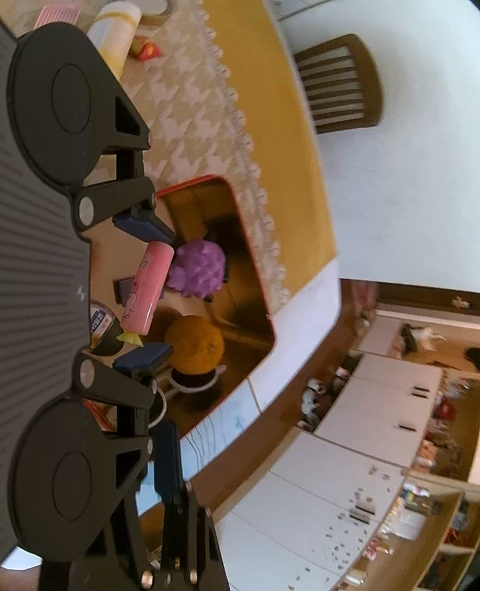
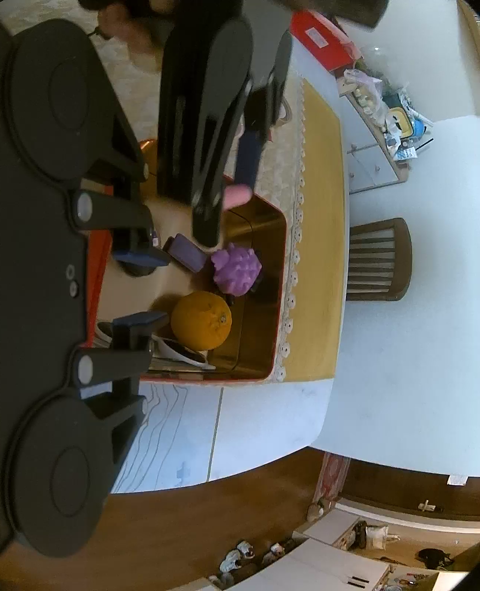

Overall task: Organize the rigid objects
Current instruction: 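Carry the pink tube and round tin into the red tin and release both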

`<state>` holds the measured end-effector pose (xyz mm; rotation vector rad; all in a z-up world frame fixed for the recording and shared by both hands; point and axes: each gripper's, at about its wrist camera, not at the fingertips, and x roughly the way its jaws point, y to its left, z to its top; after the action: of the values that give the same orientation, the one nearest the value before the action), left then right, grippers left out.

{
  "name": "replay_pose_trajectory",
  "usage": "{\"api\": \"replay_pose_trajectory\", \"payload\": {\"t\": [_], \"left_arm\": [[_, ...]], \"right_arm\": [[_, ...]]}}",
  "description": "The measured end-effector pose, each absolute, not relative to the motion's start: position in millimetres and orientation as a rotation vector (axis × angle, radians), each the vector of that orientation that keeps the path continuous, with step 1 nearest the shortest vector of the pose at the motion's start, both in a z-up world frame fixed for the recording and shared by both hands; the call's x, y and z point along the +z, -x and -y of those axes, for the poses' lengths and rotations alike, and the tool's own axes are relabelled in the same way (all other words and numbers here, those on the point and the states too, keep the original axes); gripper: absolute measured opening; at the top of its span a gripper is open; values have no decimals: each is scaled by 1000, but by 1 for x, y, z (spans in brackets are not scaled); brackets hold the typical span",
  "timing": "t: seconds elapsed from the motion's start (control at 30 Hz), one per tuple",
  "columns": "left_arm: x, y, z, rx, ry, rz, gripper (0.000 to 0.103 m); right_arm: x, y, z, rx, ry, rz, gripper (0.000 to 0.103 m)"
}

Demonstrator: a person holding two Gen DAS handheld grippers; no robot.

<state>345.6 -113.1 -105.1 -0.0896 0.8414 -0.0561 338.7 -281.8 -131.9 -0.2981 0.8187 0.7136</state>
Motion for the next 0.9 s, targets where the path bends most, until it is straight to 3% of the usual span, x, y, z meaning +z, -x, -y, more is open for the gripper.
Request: {"api": "replay_pose_trajectory", "payload": {"t": [0.47, 0.9], "left_arm": [[-138, -375, 130, -25, 62, -945, 59], [-137, -372, 126, -21, 84, -946, 61]], "right_arm": [[-149, -355, 294, 772, 291, -869, 28], [-149, -358, 296, 777, 276, -876, 32]]}}
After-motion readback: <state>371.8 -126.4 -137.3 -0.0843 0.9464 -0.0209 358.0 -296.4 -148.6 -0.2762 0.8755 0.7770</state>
